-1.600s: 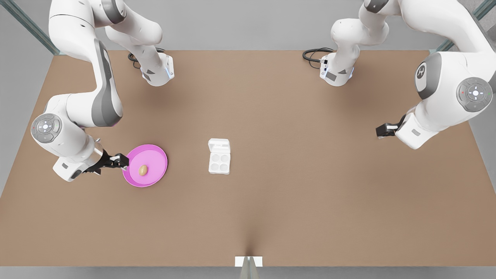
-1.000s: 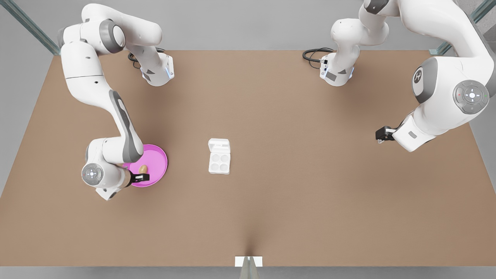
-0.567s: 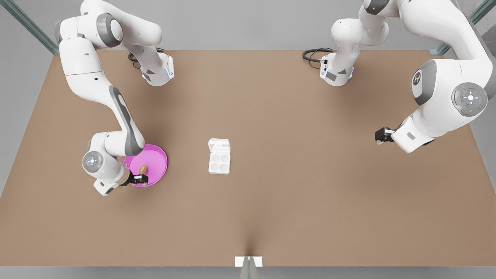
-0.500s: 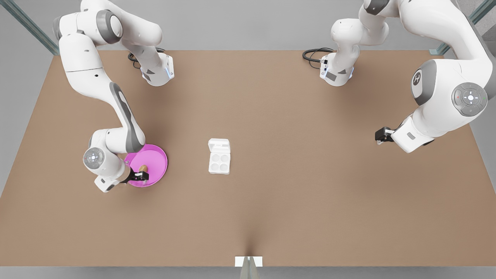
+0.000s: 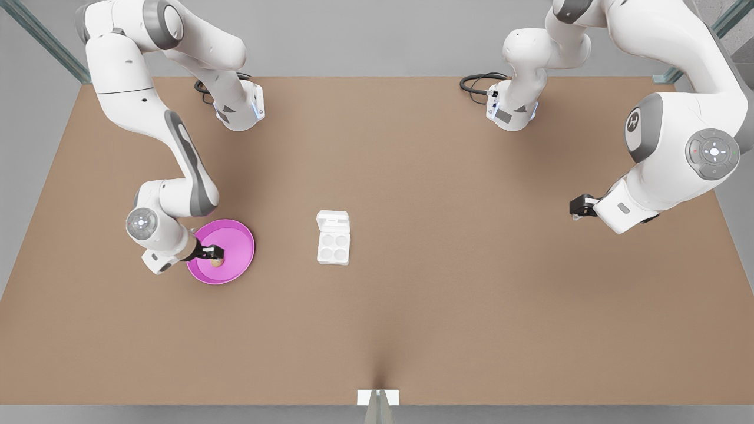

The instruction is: Pack egg into the box and close the box lid

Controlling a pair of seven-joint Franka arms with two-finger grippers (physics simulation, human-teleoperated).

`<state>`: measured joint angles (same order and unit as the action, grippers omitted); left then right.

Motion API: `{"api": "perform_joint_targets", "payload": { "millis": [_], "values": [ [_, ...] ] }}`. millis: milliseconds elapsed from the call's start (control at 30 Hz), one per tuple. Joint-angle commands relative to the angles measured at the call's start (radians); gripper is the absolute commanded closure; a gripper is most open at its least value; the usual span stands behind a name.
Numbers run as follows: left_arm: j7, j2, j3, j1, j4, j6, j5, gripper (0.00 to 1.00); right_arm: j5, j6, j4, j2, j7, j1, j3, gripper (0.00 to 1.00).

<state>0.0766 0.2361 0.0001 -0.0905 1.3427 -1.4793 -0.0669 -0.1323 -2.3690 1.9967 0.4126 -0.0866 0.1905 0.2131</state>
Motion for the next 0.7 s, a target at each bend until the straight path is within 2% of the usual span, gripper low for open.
{"api": "perform_joint_targets", "payload": {
  "millis": [0,233,667],
  "values": [
    [0.011,-0.001,0.001,0.0,0.0,-0.001,-0.001,0.0,0.002,-0.029,0.007,0.003,-0.022,0.004,0.0,0.0],
    [0.012,0.0,0.0,0.0,0.0,0.001,-0.001,0.0,0.002,-0.136,0.022,0.074,-0.021,0.012,0.0,0.0],
    [0.011,0.006,0.0,0.0,0.0,-0.001,-0.001,0.0,0.003,-0.153,-0.016,0.118,-0.021,-0.008,0.0,0.0]
  ]
}}
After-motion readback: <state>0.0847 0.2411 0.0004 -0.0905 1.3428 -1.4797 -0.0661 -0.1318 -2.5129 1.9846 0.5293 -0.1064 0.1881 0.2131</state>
